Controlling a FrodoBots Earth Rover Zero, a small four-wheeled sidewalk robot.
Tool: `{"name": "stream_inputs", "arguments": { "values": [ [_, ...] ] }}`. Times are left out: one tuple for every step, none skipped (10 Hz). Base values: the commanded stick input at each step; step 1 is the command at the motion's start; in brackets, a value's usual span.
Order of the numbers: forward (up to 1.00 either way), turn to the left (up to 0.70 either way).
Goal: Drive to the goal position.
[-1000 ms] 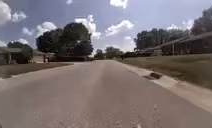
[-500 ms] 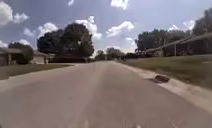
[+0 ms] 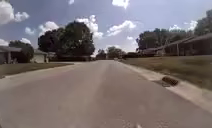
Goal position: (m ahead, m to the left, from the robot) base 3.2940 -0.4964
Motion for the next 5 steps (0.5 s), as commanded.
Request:
{"name": "stream_inputs", "arguments": {
  "values": [
    [0.70,0.00],
    [0.70,0.00],
    [0.70,0.00],
    [0.70,0.00],
    [0.70,0.00]
  ]
}}
